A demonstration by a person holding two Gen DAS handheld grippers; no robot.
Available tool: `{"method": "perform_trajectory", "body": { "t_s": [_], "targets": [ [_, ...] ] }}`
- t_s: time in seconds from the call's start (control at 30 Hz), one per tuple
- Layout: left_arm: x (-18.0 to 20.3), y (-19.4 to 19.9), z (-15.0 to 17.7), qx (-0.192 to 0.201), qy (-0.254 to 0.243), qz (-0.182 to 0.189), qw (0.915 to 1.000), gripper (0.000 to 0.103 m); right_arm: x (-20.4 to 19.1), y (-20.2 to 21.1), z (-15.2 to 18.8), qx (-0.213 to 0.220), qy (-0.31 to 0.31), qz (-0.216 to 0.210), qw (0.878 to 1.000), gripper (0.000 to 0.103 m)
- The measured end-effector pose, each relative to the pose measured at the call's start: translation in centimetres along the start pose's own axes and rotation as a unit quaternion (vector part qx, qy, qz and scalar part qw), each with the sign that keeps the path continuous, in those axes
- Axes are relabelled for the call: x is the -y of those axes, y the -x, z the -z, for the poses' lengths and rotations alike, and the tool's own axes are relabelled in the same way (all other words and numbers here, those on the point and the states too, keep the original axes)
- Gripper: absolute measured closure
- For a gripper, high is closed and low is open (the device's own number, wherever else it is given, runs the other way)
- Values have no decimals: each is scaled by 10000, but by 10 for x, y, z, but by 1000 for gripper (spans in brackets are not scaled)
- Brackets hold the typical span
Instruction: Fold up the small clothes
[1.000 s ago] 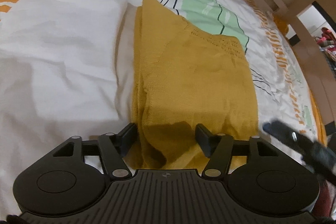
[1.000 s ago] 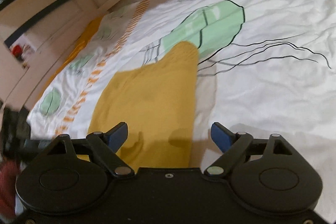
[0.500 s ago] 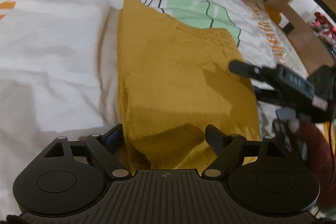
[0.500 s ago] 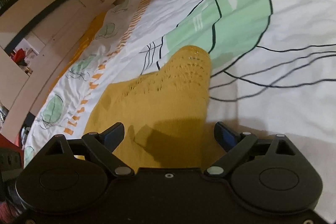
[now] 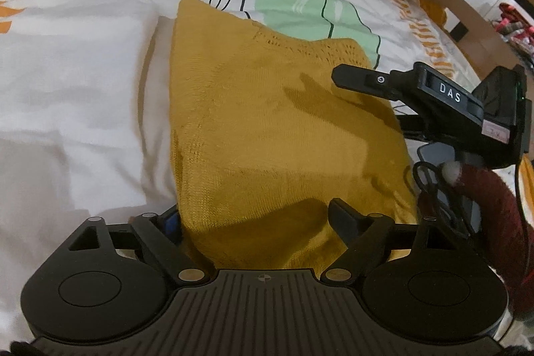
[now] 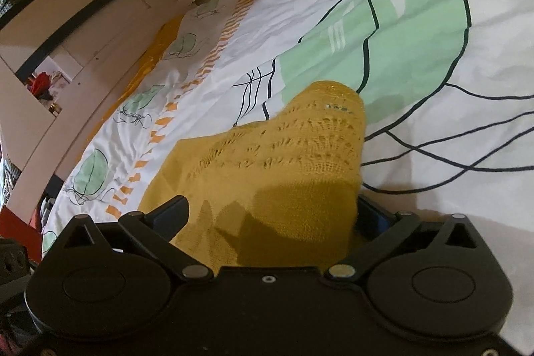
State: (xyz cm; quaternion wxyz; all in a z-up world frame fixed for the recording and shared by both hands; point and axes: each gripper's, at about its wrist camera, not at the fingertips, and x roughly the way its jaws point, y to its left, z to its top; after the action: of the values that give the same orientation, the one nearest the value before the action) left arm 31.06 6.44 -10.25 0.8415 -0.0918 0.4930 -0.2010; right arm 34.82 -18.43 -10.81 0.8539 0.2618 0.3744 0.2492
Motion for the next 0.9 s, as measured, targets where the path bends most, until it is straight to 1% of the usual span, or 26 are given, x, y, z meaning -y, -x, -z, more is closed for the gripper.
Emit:
{"method": "perform_trajectory", "body": {
  "t_s": [0.27,0.37,0.43,0.47,0.53,0.57,0.6,0.63,0.73,0.9],
  "targets": [
    [2,1,0,-25,-88,-55,9999,19,0,1,2,77,87,-33,9999,0],
    [3,1,0,-20,-101,-92,9999,22,0,1,3,100,131,-45,9999,0],
    [3,2,0,26,-127,-140,9998,38,0,1,2,98,119,-54,9999,0],
    [2,2,0,43,-109,-133,9998,42,0,1,2,95,111,-55,9999,0],
    [-1,3,0,57,0,-40,10000,54,0,1,2,91,110,-55,9999,0],
    [-3,4,0,63,71,3,10000,58,0,1,2,93,112,-55,9999,0],
    [-5,4,0,68,134,54,9999,66,0,1,2,92,111,-55,9999,0],
    [-7,4,0,73,178,98,9998,71,0,1,2,87,111,-55,9999,0],
    [-10,6,0,99,289,186,9994,77,0,1,1,62,75,-61,9999,0],
    [-14,7,-1,109,432,294,9986,82,-1,1,1,-14,26,-61,10000,1]
  ]
}}
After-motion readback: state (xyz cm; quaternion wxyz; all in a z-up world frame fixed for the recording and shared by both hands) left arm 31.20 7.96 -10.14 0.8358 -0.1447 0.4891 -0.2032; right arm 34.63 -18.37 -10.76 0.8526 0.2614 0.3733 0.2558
